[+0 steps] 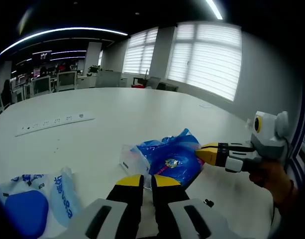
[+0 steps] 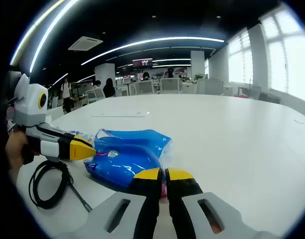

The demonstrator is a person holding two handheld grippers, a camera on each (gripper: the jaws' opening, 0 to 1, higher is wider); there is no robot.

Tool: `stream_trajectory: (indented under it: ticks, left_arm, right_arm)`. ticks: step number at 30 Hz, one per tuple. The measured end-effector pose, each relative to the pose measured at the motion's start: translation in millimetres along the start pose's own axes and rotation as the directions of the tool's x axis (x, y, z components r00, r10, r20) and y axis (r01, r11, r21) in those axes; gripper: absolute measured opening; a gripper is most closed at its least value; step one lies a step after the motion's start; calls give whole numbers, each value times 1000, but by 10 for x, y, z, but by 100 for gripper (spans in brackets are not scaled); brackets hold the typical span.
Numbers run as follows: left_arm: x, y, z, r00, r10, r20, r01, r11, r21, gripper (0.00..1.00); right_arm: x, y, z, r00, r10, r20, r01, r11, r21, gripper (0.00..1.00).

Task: Arrange the tabletop items into an orderly group along one side of the table until the central work area is clear of visible clutter.

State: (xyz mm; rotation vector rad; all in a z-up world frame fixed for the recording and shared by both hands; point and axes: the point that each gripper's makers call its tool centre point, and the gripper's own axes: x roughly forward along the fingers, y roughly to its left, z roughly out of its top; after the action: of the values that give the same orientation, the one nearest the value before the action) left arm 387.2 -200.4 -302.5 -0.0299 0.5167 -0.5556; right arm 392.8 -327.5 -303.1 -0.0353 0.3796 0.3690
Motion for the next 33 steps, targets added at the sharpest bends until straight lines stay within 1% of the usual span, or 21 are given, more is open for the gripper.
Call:
stream_trajectory:
  ticks: [6, 8, 9, 12, 15, 18, 21, 23, 27, 33]
  left_arm:
    - [-11, -13, 10, 1000, 4, 5, -4, 1000, 0, 2]
    - [-39, -29, 53, 1000, 8, 26, -8, 1000, 3, 2]
    - [-57, -47, 85, 999, 10, 35, -11, 1000, 19, 2]
    - [-78, -65, 135, 999, 8, 40, -10, 999, 36, 2]
    - [-106, -59, 162, 999, 3, 48, -5, 1000, 29, 1]
    - [-142, -44, 187, 999, 6, 54, -7, 1000, 28, 1]
    - [-210, -34, 229, 998, 6, 69, -7, 1000, 14, 1]
    - [-260, -39, 276, 996, 1, 88, -2, 1000, 8, 1]
    - [-342, -16, 349, 995, 8, 104, -11, 1000, 24, 1]
    - [-440, 50, 410, 993, 13, 118, -15, 1000, 15, 1]
  right_arm:
    - [-24, 19, -3, 1000, -2, -1, 2, 1000, -6, 1]
    - [-21, 9, 6, 1000, -9, -2, 9, 1000, -4, 0]
    - [-25, 4, 14, 1000, -15, -4, 15, 999, -29, 0]
    - [-55, 17, 5, 1000, -21, -4, 21, 999, -26, 0]
    - [-96, 21, 53, 1000, -26, 9, 26, 999, -21, 0]
    - [-109, 43, 162, 999, -27, 40, 28, 999, -35, 0]
    - [-150, 100, 234, 998, -34, 53, 37, 998, -57, 0]
    - [-143, 102, 314, 997, -44, 66, 50, 993, -104, 0]
    - [-131, 151, 373, 997, -32, 71, 40, 993, -110, 0]
    - [-78, 230, 447, 997, -13, 80, 23, 993, -119, 0]
